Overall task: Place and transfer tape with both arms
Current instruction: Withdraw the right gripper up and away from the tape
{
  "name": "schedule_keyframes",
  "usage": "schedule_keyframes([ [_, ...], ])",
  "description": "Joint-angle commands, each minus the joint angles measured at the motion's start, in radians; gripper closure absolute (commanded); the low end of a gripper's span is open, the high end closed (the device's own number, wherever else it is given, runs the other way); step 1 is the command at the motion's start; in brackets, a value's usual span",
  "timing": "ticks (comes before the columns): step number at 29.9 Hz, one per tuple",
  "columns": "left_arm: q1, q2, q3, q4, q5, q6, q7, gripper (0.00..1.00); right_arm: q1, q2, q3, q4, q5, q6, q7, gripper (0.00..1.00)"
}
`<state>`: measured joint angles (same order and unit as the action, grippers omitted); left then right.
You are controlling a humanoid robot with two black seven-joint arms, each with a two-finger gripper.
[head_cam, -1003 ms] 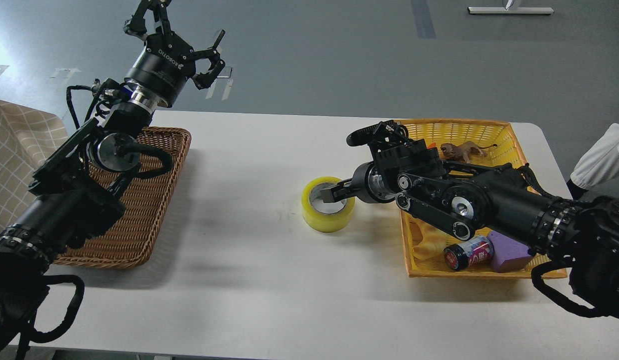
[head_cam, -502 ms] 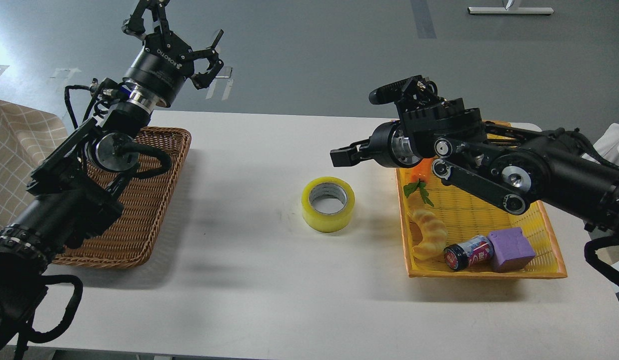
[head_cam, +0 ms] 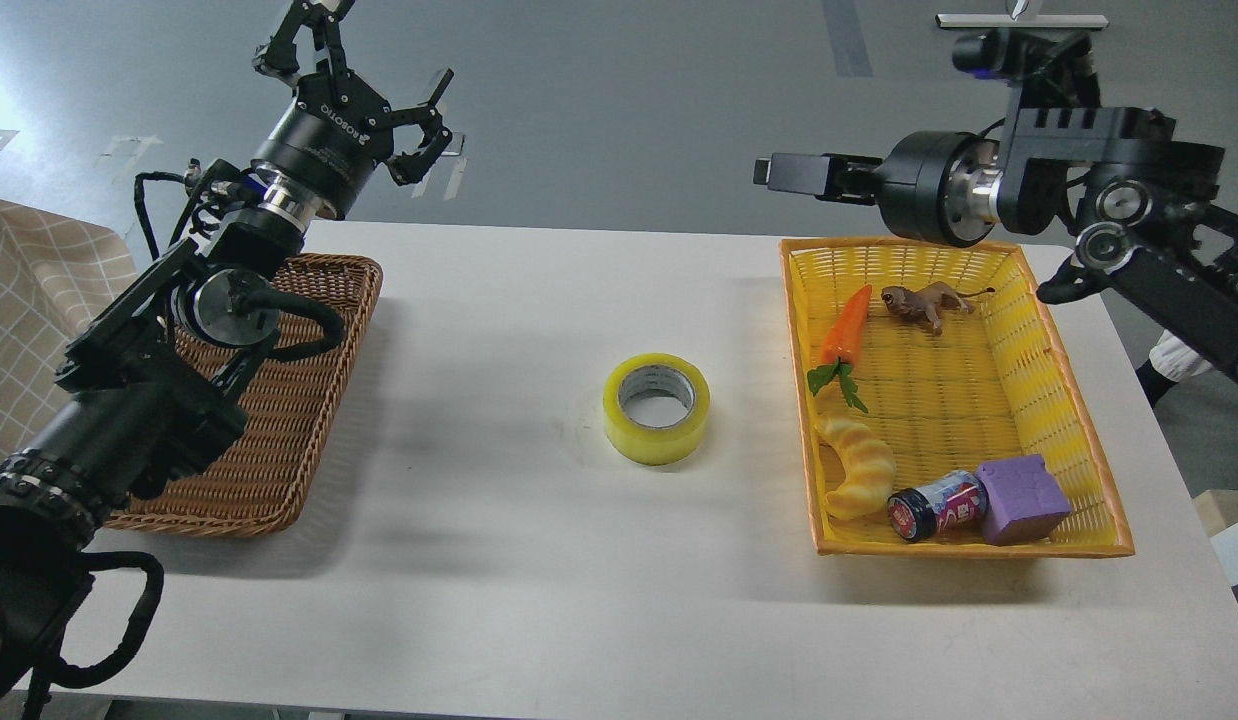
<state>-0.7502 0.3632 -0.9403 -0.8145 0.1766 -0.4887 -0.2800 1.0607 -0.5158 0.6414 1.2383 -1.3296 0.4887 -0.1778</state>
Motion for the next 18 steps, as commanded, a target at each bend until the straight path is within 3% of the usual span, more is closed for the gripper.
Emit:
schedule_keyframes([
  [1, 0.000, 0.008, 0.002, 0.000, 0.001, 0.000, -0.001, 0.02, -0.097, -0.039, 0.164, 0.032, 0.010, 0.000, 0.011, 0.00],
  [11, -0.001, 0.019, 0.002, 0.003, 0.004, 0.000, -0.002, 0.02, -0.402, 0.023, 0.650, 0.036, 0.176, 0.000, 0.043, 0.00],
  [18, -0.011, 0.017, 0.003, 0.003, 0.014, 0.000, -0.002, 0.02, -0.473, 0.039, 0.730, 0.015, 0.471, 0.000, 0.044, 0.00],
])
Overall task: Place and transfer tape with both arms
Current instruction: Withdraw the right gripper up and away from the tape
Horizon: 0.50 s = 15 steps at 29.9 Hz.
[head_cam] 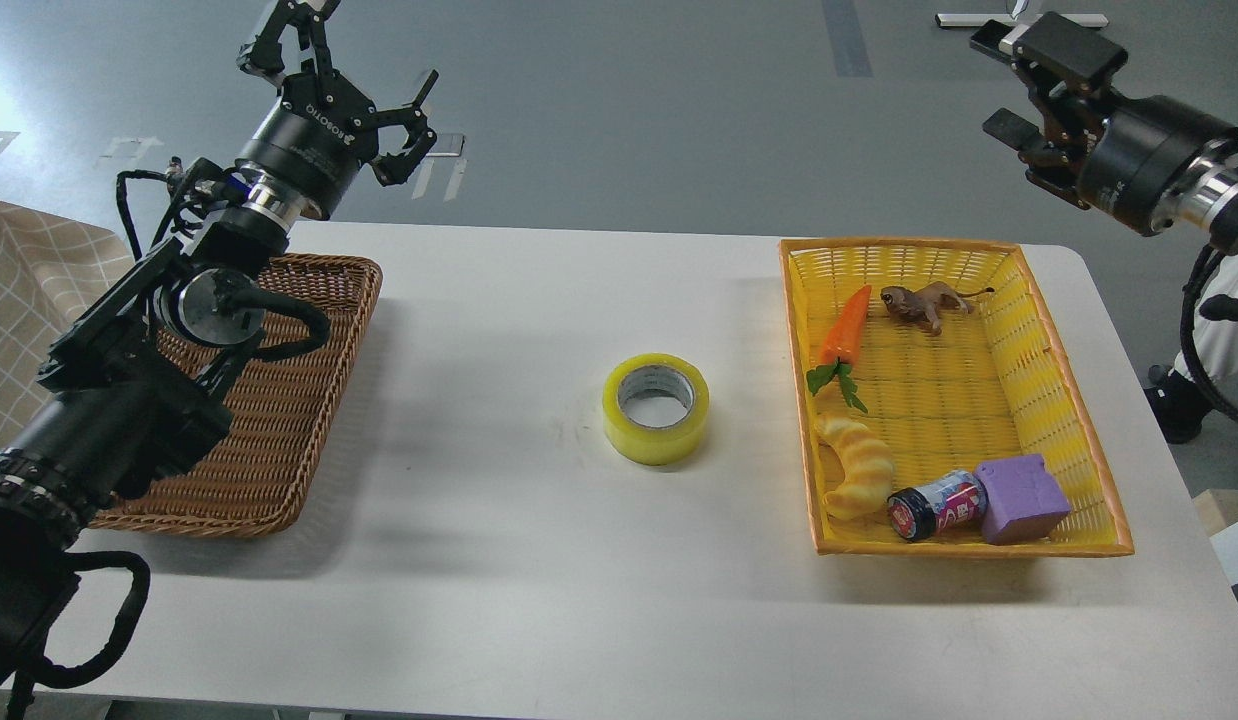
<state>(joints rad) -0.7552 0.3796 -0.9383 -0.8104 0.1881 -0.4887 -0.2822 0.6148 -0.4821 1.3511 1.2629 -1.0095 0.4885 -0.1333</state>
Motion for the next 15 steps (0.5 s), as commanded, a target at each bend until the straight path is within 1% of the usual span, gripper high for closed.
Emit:
schedule_keyframes([
  [1, -0.007, 0.002, 0.001, -0.001, 0.002, 0.000, 0.000, 0.02, -0.033, 0.005, 0.022, -0.014, 0.182, 0.000, 0.000, 0.00],
  [6, -0.019, 0.004, 0.001, -0.001, 0.007, 0.000, 0.002, 0.02, -0.076, 0.017, 0.063, -0.049, 0.380, 0.000, 0.001, 0.00],
  [9, -0.027, 0.004, 0.001, -0.001, 0.048, 0.000, 0.002, 0.02, -0.101, 0.057, 0.117, -0.074, 0.483, 0.000, 0.003, 0.00],
  [11, -0.027, 0.002, 0.000, -0.001, 0.100, 0.000, -0.002, 0.02, -0.116, 0.114, 0.195, -0.109, 0.551, 0.000, 0.003, 0.00],
  [15, -0.029, 0.002, 0.000, -0.004, 0.132, 0.000, -0.002, 0.02, -0.119, 0.194, 0.284, -0.143, 0.565, 0.000, 0.003, 0.00],
])
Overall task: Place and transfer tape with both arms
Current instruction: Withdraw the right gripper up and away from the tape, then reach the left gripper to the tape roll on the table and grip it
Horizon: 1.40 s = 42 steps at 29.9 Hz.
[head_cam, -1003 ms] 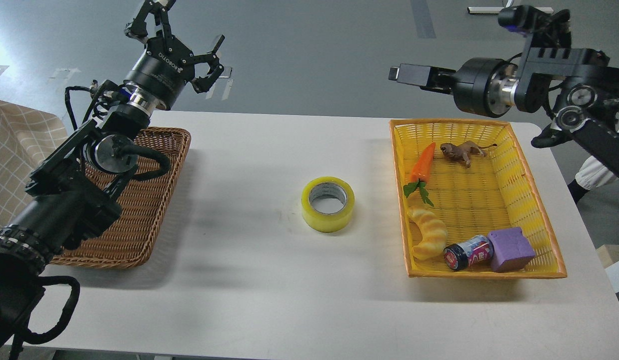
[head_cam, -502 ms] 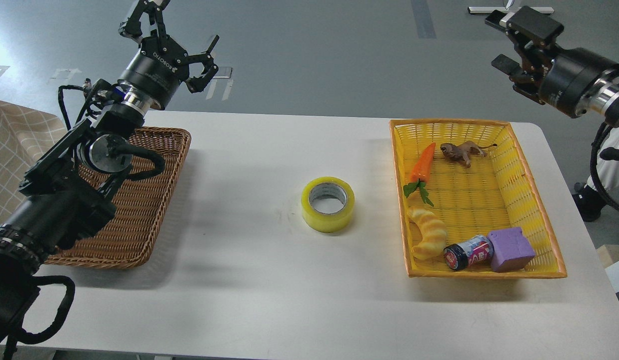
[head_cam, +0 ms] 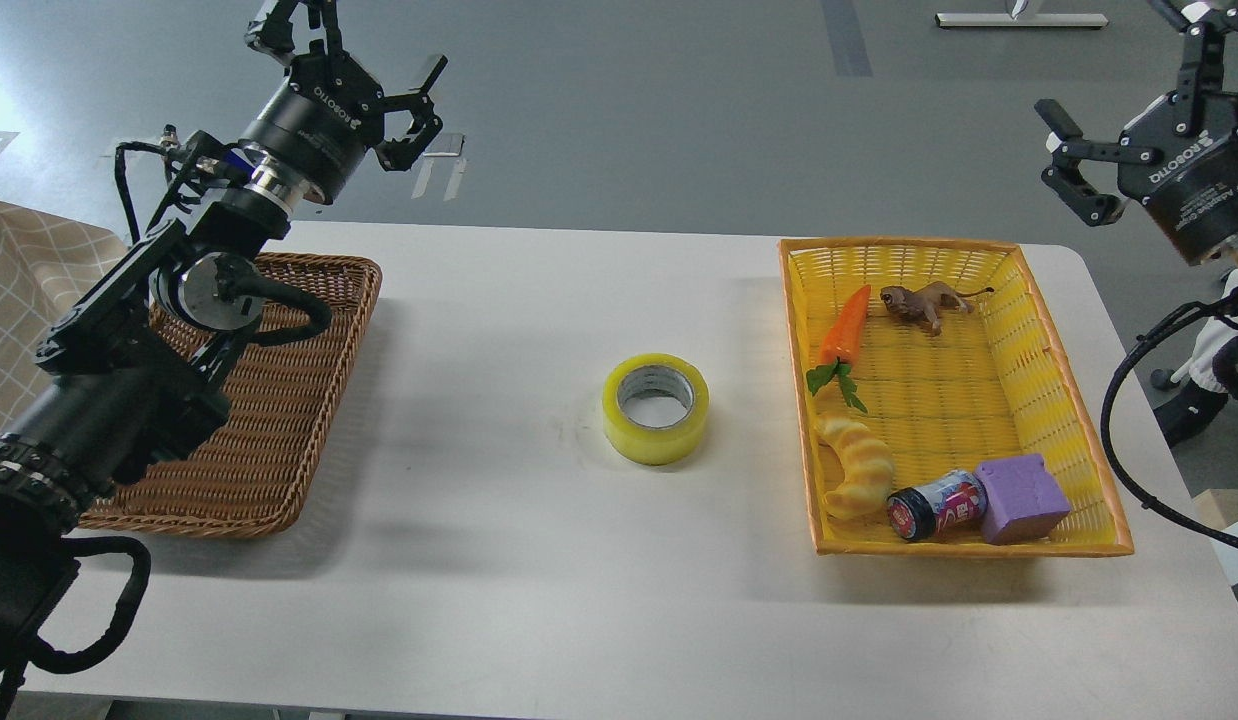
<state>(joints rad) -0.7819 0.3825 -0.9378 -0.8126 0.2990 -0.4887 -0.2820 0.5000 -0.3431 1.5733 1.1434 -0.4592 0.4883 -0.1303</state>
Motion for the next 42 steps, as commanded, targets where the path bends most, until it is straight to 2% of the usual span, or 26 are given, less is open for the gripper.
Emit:
schedule_keyframes([
  [1, -0.002, -0.001, -0.001, -0.003, 0.031, 0.000, -0.002, 0.02, -0.009, 0.085, 0.092, -0.033, 0.014, 0.000, 0.000, 0.00],
  [5, -0.013, 0.003, 0.001, -0.004, 0.080, 0.000, -0.002, 0.02, -0.021, 0.141, 0.137, -0.051, 0.016, 0.000, 0.006, 0.00],
  [9, -0.026, 0.019, 0.001, -0.005, 0.173, 0.000, -0.002, 0.02, -0.027, 0.174, 0.151, -0.051, 0.030, 0.000, 0.032, 0.00],
  [17, -0.068, 0.049, 0.001, -0.011, 0.393, 0.000, -0.003, 0.02, -0.034, 0.216, 0.139, -0.044, 0.120, 0.000, 0.023, 0.00],
  [24, -0.066, 0.064, 0.002, -0.109, 0.681, 0.000, -0.003, 0.02, -0.057, 0.222, 0.133, -0.042, 0.123, 0.000, 0.017, 0.00],
  [32, -0.057, 0.055, 0.033, -0.138, 0.893, 0.021, -0.005, 0.02, -0.077, 0.202, 0.113, -0.036, 0.123, 0.000, -0.003, 0.00],
  [34, -0.059, 0.056, 0.065, -0.142, 0.925, 0.045, -0.005, 0.02, -0.081, 0.190, 0.113, -0.036, 0.123, 0.000, -0.003, 0.00],
  [38, -0.066, 0.065, 0.158, -0.218, 0.988, 0.154, -0.005, 0.02, -0.103, 0.161, 0.116, -0.037, 0.125, 0.000, -0.003, 0.00],
  [42, -0.074, 0.064, 0.223, -0.229, 1.100, 0.202, -0.005, 0.02, -0.124, 0.148, 0.119, -0.039, 0.132, 0.000, -0.003, 0.00],
])
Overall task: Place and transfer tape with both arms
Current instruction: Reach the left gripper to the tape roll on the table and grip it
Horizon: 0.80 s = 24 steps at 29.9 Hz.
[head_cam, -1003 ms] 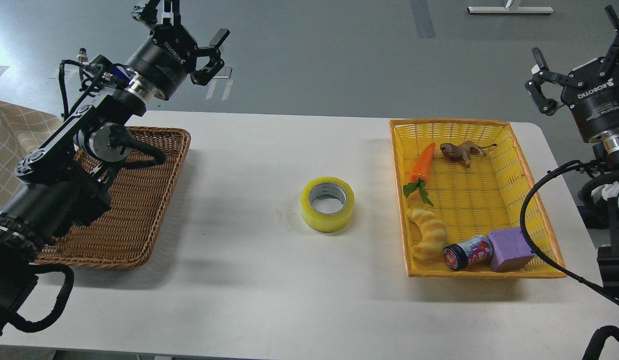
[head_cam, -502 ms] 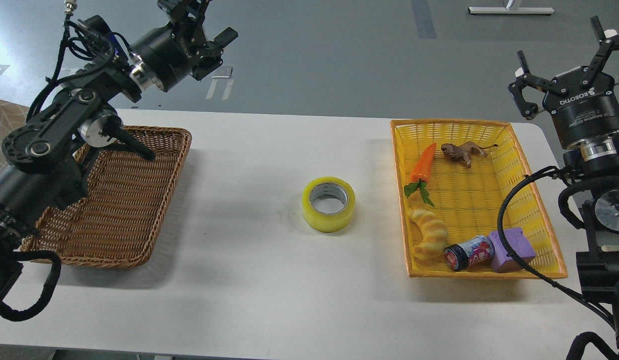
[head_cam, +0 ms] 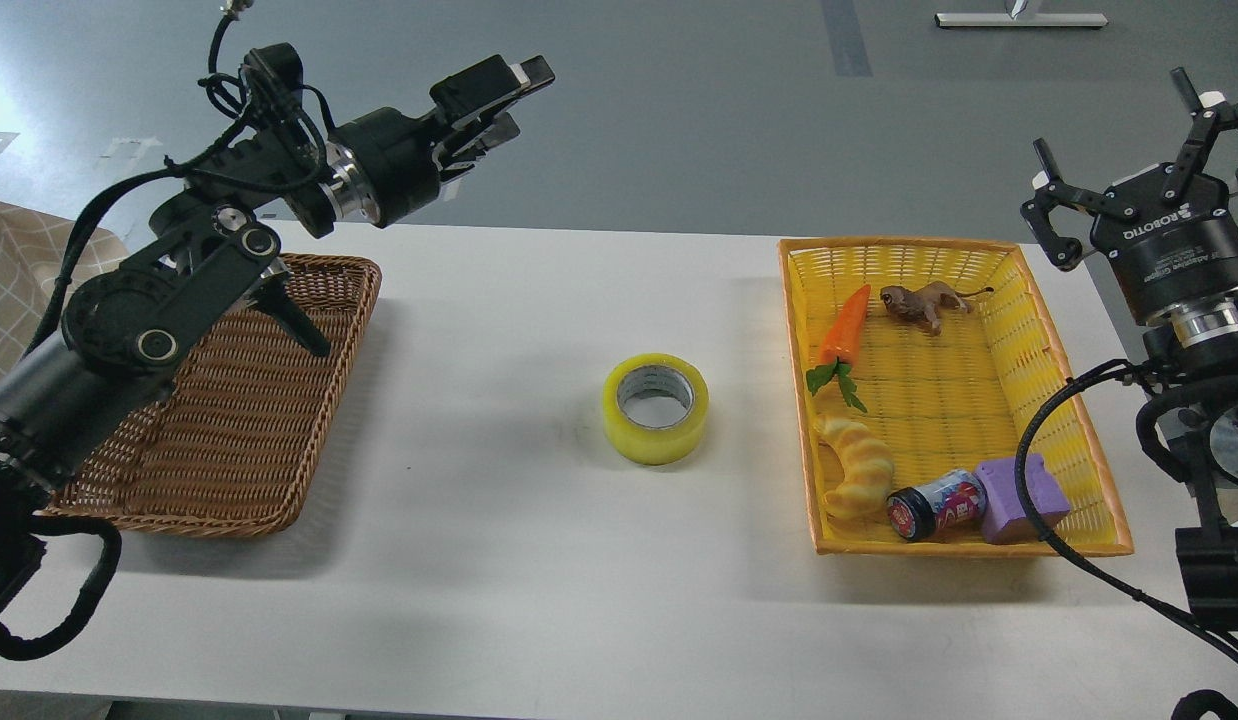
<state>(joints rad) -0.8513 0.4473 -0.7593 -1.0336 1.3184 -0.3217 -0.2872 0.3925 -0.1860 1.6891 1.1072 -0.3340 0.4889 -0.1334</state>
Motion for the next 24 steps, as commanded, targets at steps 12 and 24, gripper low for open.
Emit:
schedule_keyframes([
  [12, -0.021, 0.008, 0.273, -0.011, 0.418, 0.099, 0.013, 0.02, -0.081, -0.024, 0.007, -0.006, 0.064, 0.000, 0.003, 0.00],
  [24, -0.063, 0.039, 0.318, -0.097, 0.498, 0.067, 0.112, 0.02, -0.103, -0.018, 0.008, -0.009, 0.066, 0.000, 0.009, 0.00],
])
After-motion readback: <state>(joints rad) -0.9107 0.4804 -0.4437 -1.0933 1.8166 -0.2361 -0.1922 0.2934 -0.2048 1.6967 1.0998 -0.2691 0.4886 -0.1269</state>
